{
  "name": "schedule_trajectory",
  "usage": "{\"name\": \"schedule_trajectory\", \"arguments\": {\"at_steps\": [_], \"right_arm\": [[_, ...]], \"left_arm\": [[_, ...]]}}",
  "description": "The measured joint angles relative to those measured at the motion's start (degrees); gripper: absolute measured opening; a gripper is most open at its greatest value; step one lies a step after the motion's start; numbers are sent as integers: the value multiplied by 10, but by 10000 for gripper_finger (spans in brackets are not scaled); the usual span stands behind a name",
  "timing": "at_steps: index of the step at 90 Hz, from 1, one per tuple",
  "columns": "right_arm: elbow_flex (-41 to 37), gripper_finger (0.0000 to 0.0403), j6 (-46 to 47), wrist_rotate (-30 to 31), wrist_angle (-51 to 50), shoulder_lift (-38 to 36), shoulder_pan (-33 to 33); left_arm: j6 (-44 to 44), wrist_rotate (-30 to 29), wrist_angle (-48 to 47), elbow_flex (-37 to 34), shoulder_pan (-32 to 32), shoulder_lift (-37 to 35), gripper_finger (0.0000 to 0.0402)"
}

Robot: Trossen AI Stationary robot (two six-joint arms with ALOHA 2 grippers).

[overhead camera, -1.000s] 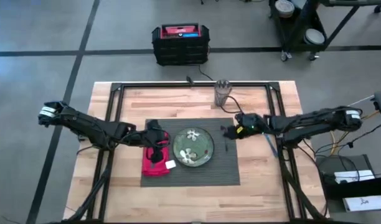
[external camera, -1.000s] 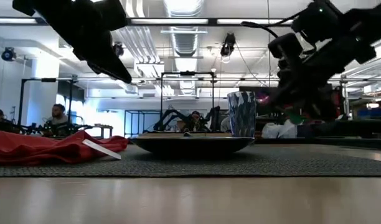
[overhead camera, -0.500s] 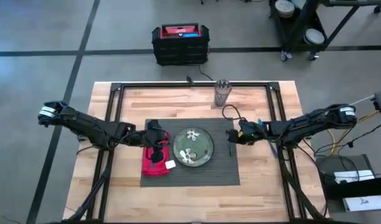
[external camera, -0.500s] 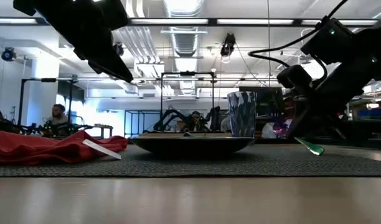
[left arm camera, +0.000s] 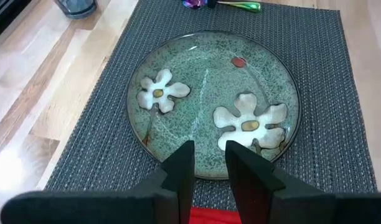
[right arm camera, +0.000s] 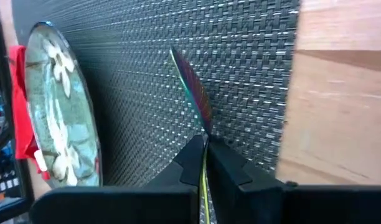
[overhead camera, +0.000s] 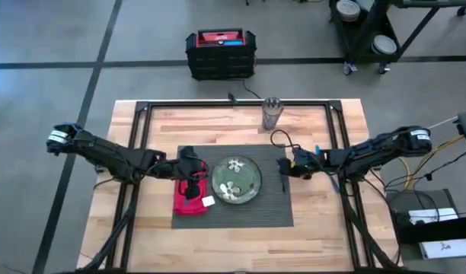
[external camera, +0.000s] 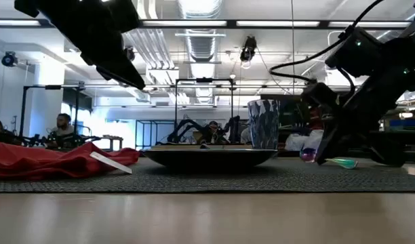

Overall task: Set table place
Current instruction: Put the blue spoon on the gray table mat to the right of the green plate

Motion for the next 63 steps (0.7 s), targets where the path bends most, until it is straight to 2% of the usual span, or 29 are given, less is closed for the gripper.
{"name": "schedule_trajectory", "arguments": {"at_steps": [12,43,63], "right_arm": [[0,23,-1,0,-1,7,0],[-3,107,-40,-15,-7,-23,0],[-4,120,-62,-29,-12,-34,0]], "left_arm": [[0,0,0,0,0,0,77],[0,0,0,-1,0,0,77],[0,0,0,-1,0,0,77]]}}
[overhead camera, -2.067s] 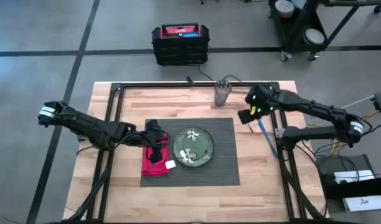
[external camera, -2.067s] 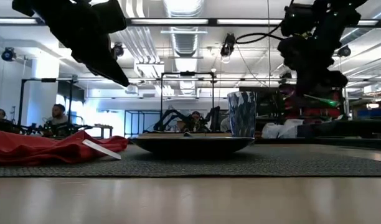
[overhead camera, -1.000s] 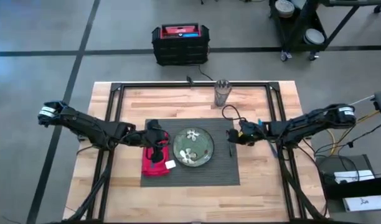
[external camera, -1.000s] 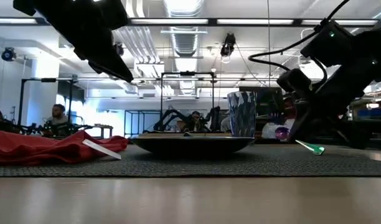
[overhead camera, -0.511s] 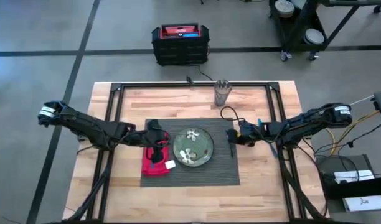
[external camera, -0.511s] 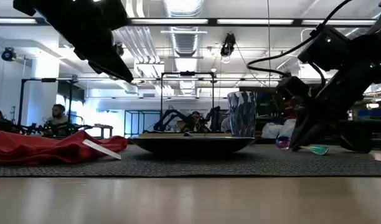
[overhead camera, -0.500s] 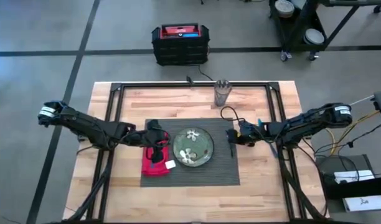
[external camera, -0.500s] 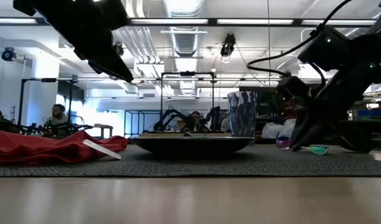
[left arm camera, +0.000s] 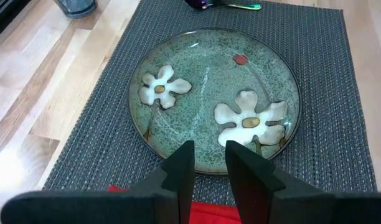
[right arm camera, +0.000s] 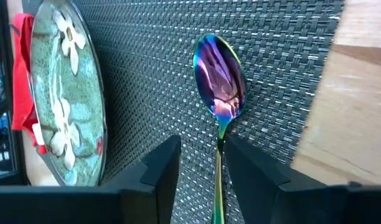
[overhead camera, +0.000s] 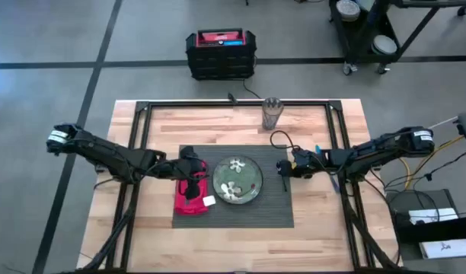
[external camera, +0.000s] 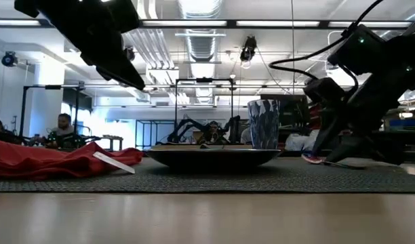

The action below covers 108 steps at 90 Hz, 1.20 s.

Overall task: Set table place
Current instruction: Put the blue spoon on the gray table mat to the right of the green plate

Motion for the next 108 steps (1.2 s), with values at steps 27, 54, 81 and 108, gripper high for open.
{"name": "schedule_trajectory", "arguments": {"at_steps": [27,54,81,108], "right_arm": [[0,88,-23,-71,4,-23,0],[1,57,-86,-131,-66,-44,10],[1,37,-75,-91,-83,-40,61],[1,33,-60,-82,-48,-40,73]], "left_arm": [[0,0,0,0,0,0,77],[0,0,0,0,0,0,77],[0,0,0,0,0,0,77],[0,0,0,0,0,0,77]]}}
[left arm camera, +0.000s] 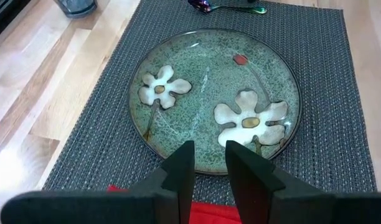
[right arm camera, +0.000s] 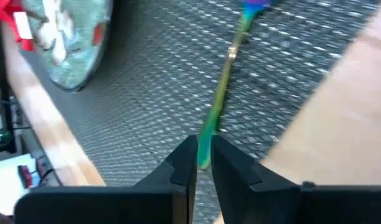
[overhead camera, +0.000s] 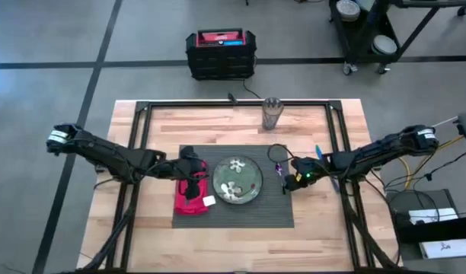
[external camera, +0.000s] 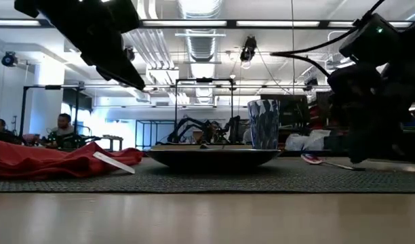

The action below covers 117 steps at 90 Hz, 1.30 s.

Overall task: Set table place
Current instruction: Put the blue spoon on the gray table mat to the right of the green plate

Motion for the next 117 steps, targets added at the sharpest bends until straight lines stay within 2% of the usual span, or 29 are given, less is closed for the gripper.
{"name": "schedule_trajectory", "arguments": {"at_steps": [48,68,97,117], "right_arm": [[1,61,37,51,5,29,46],[1,71,34,57,65,45,48],[2,73,30,62,56,45,48],[4,56,10,66,58,45,53]], "left_arm": [[0,0,0,0,0,0,77],[0,0,0,0,0,0,77],[-2,1,-1,0,0,0,77],[-71,25,-92,-4,-28,13,77]]}}
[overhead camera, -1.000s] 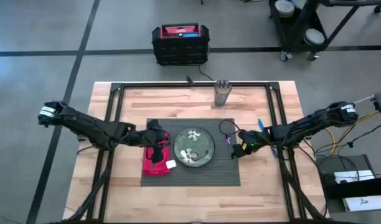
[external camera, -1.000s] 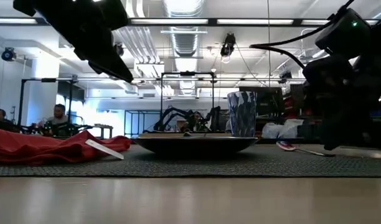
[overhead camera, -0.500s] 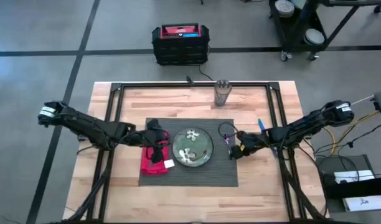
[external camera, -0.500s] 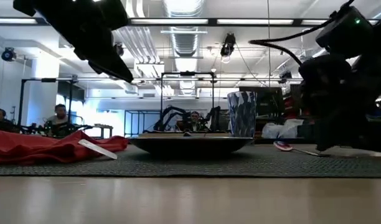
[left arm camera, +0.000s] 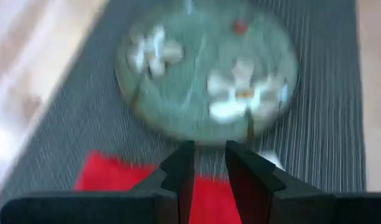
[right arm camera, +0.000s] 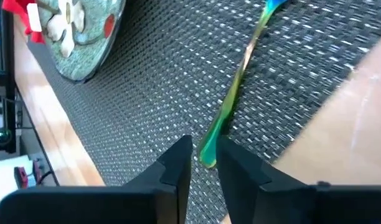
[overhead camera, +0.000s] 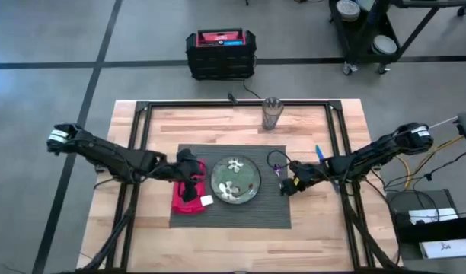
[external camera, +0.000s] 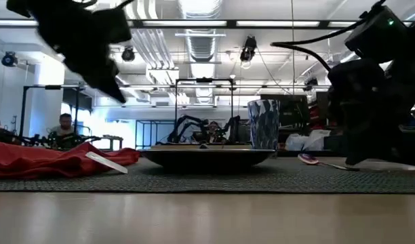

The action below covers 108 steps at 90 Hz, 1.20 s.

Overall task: Set table place
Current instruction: Put the blue spoon on the gray table mat to the right of the green plate

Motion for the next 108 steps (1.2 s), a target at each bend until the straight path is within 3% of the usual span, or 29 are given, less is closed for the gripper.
{"name": "schedule_trajectory", "arguments": {"at_steps": [8,26,50,108], "right_arm": [[0,49,-2,4,0,0,0],[0,38,-3,4,-1,0,0],[0,32,-6,6,-2,0,0],[34,24,-19,11,-4,54,12]], "left_arm": [[-11,0,-14,-12,-20,22,77],[-20,1,62,-45,-31,106,77],[-18,-4,122,-39,-31,187,77],[-17,-9,130,-41,-30,186,77]]}}
